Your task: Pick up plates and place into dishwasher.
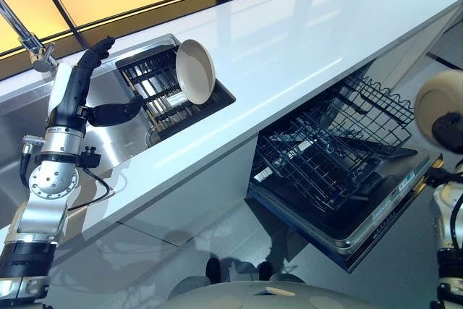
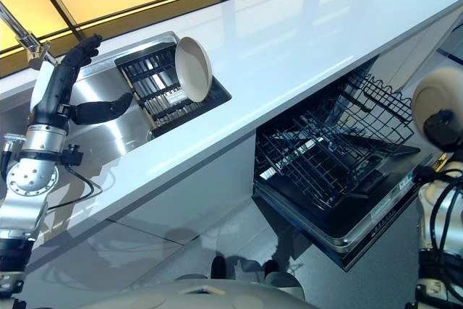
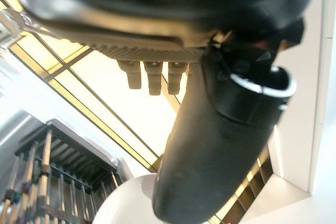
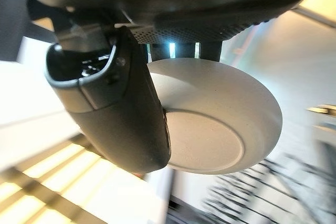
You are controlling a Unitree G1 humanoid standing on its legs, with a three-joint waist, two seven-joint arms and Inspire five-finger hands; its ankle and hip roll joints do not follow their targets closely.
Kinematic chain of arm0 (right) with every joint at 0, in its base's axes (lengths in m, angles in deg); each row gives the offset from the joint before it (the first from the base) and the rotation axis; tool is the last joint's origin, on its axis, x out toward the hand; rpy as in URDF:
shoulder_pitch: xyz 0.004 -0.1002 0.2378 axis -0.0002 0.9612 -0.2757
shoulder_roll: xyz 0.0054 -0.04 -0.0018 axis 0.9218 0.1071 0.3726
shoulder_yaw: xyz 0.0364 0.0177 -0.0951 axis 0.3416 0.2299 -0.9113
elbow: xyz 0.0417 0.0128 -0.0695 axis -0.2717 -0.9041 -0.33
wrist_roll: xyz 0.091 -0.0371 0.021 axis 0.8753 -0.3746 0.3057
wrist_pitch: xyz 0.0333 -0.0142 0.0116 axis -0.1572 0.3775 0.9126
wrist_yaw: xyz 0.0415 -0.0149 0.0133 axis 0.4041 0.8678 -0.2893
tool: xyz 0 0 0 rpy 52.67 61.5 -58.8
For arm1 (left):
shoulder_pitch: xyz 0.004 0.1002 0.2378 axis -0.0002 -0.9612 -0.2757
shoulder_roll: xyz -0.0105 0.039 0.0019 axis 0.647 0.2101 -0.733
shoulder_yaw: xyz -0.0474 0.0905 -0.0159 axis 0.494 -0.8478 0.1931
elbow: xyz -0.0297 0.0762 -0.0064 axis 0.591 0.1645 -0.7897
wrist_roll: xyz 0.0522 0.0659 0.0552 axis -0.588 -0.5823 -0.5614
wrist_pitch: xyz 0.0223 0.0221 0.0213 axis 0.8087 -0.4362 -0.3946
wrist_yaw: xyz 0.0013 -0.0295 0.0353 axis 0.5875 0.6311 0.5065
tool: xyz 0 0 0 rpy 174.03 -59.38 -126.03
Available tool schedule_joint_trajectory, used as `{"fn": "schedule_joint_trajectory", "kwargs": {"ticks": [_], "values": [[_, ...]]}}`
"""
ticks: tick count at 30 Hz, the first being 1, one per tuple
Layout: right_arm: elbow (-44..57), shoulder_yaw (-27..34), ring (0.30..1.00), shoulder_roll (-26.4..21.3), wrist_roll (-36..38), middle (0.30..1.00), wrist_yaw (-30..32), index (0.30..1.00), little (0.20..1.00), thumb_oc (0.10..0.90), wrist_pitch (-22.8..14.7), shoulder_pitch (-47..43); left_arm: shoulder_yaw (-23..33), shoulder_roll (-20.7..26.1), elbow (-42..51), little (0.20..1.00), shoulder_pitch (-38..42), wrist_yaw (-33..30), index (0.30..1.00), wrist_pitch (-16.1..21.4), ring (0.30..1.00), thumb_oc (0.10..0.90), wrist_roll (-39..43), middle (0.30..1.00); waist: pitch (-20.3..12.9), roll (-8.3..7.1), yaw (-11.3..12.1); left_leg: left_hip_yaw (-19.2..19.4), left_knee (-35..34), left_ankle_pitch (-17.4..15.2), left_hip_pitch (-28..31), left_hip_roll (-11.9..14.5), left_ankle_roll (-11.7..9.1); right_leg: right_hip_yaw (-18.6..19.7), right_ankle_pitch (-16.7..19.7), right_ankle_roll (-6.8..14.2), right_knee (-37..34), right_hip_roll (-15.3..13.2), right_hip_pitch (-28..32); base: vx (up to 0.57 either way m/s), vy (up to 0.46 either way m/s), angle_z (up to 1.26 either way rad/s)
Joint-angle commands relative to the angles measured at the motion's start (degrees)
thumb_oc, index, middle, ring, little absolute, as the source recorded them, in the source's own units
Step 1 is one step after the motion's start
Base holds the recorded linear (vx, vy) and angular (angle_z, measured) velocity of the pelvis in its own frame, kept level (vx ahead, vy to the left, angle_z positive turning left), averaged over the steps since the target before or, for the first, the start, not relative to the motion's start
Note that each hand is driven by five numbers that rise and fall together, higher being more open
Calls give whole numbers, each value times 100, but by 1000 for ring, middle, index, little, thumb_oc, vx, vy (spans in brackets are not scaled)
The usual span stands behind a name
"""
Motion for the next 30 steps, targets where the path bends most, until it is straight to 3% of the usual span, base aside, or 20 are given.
{"fn": "schedule_joint_trajectory", "kwargs": {"ticks": [1, 8, 12, 16, 24, 30], "values": [[230, -82, 300, -727, -348, 300, -70, 300, 200, 100, -504, -595, 341, 276, 25, 900, 577, -367, 900, 319, 900, 800, 94, 900, -316, 156, 93, 291, 55, -863, 347, -205, 158, -266, -893, -55, 915, 466, -180, 111, -111, -1], [-487, -726, 300, -1240, -343, 300, -482, 300, 200, 100, -346, -1134, -8, 612, -217, 900, 1040, -706, 900, 237, 900, 800, -289, 900, 47, 286, 145, 281, 284, -853, 63, -178, 66, -493, -1108, -119, 1499, 336, -603, 37, -87, 7], [-817, -1274, 300, -1581, -338, 300, -426, 300, 200, 100, -10, -1913, -287, 1028, -402, 900, 1608, -1022, 900, 72, 900, 800, -493, 900, 351, 365, 172, 242, 472, -820, -298, -195, 1, -528, -1142, -195, 1673, 304, -926, -78, -64, 12], [-1483, -2125, 300, -1903, -187, 300, -392, 300, 200, 100, 504, -2997, -890, 1632, -733, 900, 2473, -1464, 900, -259, 900, 800, -1070, 900, 680, 545, 203, 199, 586, -728, -632, -227, -67, -577, -1171, -304, 1763, 275, -1188, -96, -21, 11], [-2099, -3118, 300, -2156, -520, 300, -522, 300, 200, 100, 864, -3909, -1977, 2397, -1163, 900, 3656, -1515, 900, -940, 900, 800, -1765, 900, 875, 809, 151, 186, 662, -677, -767, -287, -119, -617, -1168, -360, 1774, 202, -1283, 12, 39, 6], [-2367, -3768, 300, -2161, -887, 300, -1093, 300, 200, 100, 1412, -4275, -2854, 2765, -1426, 900, 4506, -1268, 900, -1238, 900, 800, -2065, 900, 918, 897, 78, 187, 730, -716, -744, -373, -81, -512, -1093, -333, 1711, 175, -1274, 67, 67, -1]]}}
